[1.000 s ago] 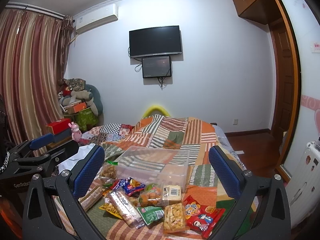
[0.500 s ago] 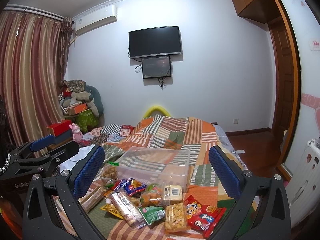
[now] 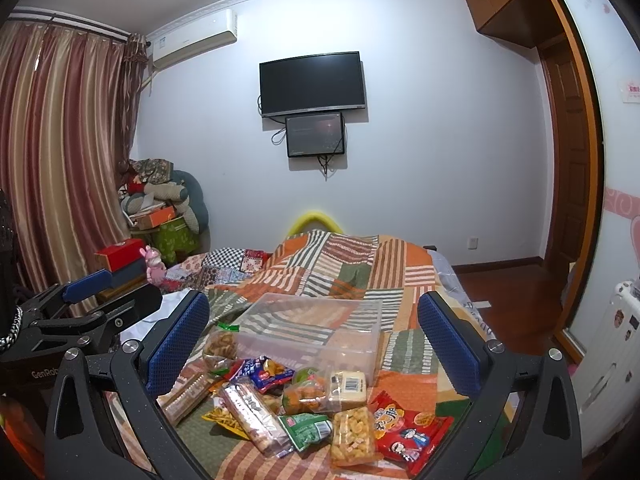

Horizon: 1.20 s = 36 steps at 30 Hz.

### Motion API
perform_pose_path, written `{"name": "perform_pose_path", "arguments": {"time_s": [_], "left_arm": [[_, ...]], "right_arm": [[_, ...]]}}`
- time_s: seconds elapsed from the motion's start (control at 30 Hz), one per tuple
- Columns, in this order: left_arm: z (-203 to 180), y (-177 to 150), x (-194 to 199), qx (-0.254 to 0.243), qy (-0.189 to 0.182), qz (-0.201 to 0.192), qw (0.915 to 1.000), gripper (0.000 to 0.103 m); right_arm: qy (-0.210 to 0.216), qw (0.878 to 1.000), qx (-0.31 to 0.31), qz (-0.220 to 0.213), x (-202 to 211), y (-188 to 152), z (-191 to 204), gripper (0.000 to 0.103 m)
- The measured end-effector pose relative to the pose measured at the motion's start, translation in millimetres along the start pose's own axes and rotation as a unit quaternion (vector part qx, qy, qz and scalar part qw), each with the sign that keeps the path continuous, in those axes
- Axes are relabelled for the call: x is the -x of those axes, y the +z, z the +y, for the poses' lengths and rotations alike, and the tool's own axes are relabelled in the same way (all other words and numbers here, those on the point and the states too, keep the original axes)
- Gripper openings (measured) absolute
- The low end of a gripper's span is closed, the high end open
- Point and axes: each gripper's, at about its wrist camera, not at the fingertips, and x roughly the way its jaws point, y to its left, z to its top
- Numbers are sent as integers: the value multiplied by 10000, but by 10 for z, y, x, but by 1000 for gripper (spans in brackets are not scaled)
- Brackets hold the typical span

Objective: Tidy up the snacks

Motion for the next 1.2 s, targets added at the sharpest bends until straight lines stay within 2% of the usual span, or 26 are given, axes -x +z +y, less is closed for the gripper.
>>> {"name": "perform_pose_path", "arguments": {"time_s": [0.9, 1.2], "left_arm": [[40, 2, -13, -12, 100, 22, 9999, 103], [150, -46, -131, -66, 184, 215, 9996, 103]], "right_arm": [[61, 9999, 18, 122, -86, -31, 7, 103], [7, 9995, 20, 323, -173, -87, -62, 103]]}}
